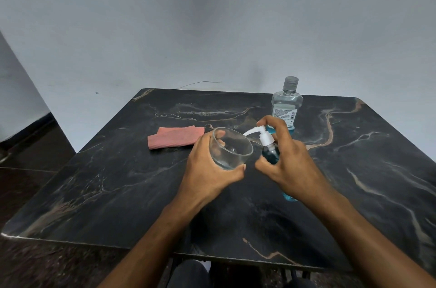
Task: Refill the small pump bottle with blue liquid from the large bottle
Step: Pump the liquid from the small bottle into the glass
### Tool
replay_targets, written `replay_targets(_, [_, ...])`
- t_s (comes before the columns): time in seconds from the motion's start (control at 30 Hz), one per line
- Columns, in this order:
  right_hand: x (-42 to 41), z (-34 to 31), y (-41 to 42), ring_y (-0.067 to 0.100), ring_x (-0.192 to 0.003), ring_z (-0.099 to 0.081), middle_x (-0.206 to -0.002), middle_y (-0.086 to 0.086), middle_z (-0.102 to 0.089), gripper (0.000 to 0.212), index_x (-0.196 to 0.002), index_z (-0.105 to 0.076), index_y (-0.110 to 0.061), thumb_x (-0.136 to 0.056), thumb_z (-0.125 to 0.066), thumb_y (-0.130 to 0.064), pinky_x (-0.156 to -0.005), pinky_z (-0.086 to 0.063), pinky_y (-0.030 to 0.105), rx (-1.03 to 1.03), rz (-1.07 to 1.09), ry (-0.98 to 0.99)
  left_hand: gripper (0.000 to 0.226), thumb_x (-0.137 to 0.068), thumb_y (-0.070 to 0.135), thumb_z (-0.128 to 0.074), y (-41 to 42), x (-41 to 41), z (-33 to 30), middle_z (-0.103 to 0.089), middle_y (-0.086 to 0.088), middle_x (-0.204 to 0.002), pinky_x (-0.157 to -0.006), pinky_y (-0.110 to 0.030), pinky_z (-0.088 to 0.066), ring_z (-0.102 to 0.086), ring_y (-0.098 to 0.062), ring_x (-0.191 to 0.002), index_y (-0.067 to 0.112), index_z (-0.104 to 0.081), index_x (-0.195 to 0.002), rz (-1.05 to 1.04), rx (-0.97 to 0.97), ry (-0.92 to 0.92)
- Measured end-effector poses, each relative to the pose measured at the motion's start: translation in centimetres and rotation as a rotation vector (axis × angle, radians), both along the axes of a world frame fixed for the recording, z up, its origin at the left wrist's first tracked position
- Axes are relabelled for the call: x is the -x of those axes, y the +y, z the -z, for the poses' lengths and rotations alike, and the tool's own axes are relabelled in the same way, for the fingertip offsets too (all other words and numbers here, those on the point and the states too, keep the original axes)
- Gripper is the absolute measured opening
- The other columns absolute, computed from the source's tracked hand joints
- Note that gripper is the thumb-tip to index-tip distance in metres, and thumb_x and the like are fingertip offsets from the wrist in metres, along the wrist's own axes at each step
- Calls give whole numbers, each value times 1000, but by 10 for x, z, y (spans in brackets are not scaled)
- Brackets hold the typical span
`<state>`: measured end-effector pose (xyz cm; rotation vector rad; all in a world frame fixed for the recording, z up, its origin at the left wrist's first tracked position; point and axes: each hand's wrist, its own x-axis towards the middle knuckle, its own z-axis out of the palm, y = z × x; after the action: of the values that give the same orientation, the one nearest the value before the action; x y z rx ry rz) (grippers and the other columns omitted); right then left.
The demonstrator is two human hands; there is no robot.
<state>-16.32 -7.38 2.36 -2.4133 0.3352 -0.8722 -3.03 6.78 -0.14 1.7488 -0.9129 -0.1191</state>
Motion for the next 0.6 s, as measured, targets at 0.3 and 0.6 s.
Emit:
replay_targets(0.3, [1,-4,-1,5,-59,-57,-73,-13,-58,82,-136,-32,-49,-74,-70,-11,-50,-41,9,2,-24,12,74,-65,28,-92,1,0,-1,-61,12,-119,-91,-17,-48,-58,-2,-113,35,-53,-127,3,11,-6])
replay_targets(0.6, [2,-2,3,6,-70,-61,-75,-10,-59,73,-127,-31,-50,-77,-71,-13,-53,-48,13,20,5,7,73,-65,28,-91,0,1,0,-61,12,-118,-93,-23,-51,-59,-4,-112,34,-53,-128,6,13,-9])
